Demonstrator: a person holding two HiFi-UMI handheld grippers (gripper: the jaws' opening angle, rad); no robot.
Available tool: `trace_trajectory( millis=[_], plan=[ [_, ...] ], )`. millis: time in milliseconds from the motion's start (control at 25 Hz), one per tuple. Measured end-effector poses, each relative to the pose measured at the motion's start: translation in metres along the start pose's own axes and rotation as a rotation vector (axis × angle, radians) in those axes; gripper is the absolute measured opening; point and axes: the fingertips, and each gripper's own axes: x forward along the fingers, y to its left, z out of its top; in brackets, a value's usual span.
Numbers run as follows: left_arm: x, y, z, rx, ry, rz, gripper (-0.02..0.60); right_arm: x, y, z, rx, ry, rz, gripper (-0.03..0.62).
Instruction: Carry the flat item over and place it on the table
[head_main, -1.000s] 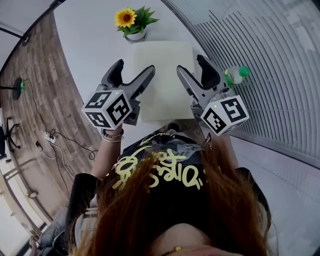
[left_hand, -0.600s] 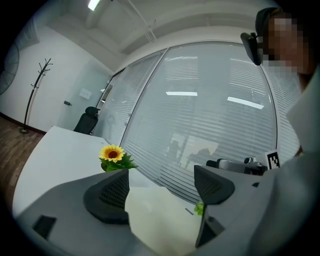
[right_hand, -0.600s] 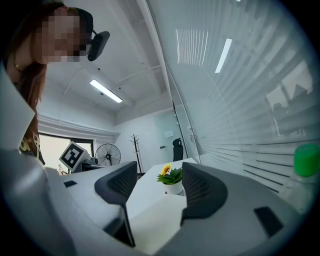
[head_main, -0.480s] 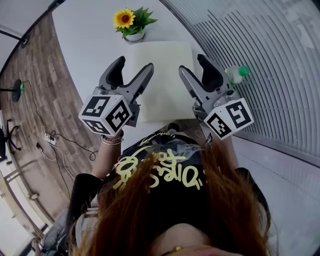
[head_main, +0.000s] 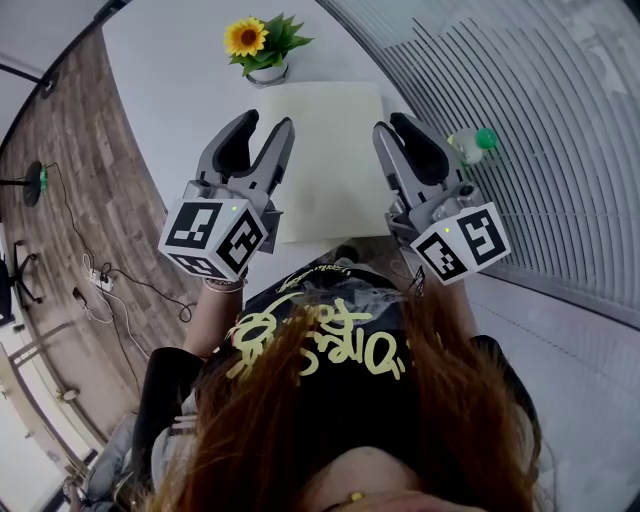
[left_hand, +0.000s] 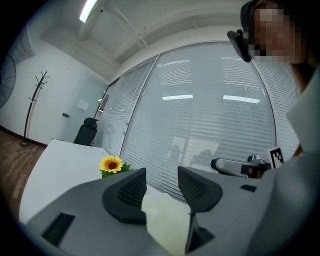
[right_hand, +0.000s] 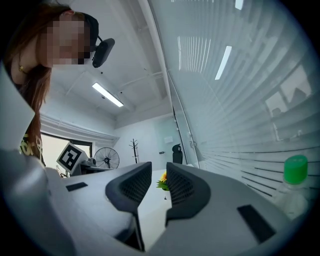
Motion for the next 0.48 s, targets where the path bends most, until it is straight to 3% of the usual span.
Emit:
trace_trajectory(
  millis=[480],
  plan=[
    [-0.0063,-0.0082,0.0069,0.032,-0.026,0.007,0.092,-0.0068,0.0017,0.0015,-0.005,-0.009,-0.008,0.047]
  ],
)
